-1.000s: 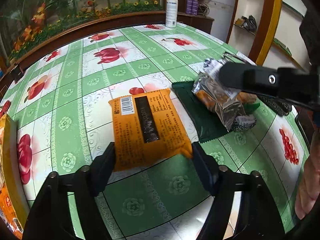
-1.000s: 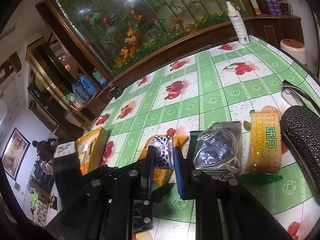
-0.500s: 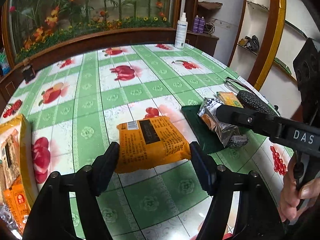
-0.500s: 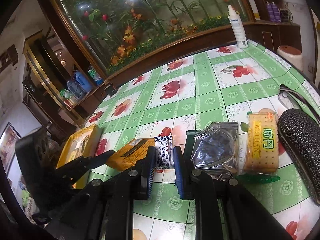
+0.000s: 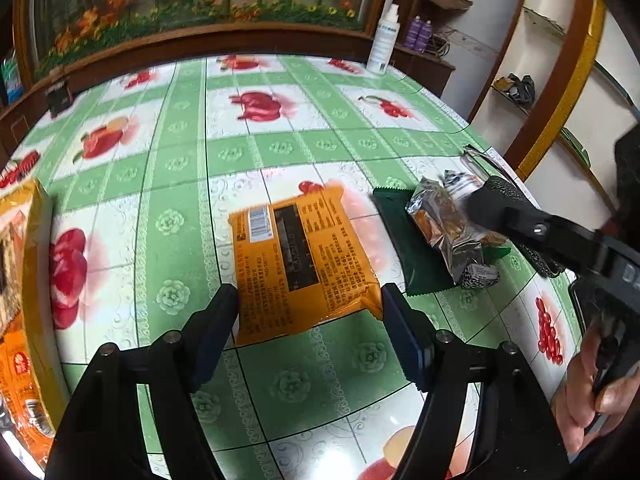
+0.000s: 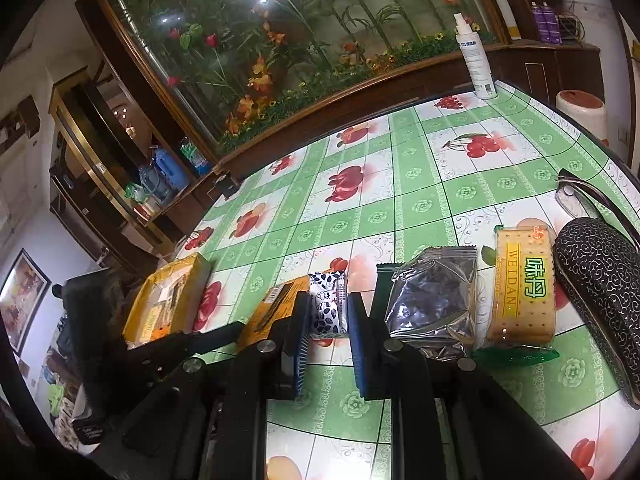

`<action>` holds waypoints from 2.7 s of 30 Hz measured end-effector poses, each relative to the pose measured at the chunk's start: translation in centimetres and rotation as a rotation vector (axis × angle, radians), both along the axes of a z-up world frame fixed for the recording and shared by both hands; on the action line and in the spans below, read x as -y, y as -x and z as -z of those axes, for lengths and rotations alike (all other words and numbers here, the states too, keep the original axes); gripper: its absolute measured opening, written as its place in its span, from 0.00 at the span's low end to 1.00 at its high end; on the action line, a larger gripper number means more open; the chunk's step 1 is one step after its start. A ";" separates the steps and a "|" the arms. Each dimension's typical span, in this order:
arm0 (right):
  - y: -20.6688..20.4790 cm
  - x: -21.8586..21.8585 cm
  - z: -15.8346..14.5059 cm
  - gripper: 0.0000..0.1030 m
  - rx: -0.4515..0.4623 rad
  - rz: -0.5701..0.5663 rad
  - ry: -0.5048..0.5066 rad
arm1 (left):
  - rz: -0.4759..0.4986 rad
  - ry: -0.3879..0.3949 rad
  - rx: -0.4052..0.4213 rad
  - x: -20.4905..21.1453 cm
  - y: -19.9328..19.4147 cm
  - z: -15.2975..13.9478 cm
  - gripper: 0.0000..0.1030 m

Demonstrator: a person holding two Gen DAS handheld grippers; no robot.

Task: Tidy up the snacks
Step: 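Move the left gripper to the orange bag on the table and grasp it, then carry the orange bag and patterned candy over the tray and release both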

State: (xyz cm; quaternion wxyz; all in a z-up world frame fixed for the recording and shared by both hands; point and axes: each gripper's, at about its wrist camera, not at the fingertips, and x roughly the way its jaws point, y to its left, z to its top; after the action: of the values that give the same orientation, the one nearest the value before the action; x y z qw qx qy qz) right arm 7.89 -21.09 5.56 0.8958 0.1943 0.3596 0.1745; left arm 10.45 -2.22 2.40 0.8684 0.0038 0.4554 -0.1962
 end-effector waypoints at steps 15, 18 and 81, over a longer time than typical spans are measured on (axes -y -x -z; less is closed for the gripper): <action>0.4 0.6 -0.8 0.18 0.011 -0.003 -0.056 | -0.090 -0.012 -0.092 0.9 -2.4 0.9 0.71; 0.4 0.6 -0.7 0.18 0.010 -0.004 -0.056 | -0.123 -0.078 -0.049 2.0 -2.9 1.3 0.72; -3.8 -35.4 2.6 0.31 -0.135 -0.533 0.185 | -0.558 0.052 0.204 -25.0 11.3 -0.9 0.67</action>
State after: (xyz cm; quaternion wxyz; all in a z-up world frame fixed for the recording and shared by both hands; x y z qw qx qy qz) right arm 11.71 14.29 2.95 0.8063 0.0216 0.4712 0.3569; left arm -0.90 22.76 3.33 0.9298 -0.1239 0.3442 0.0400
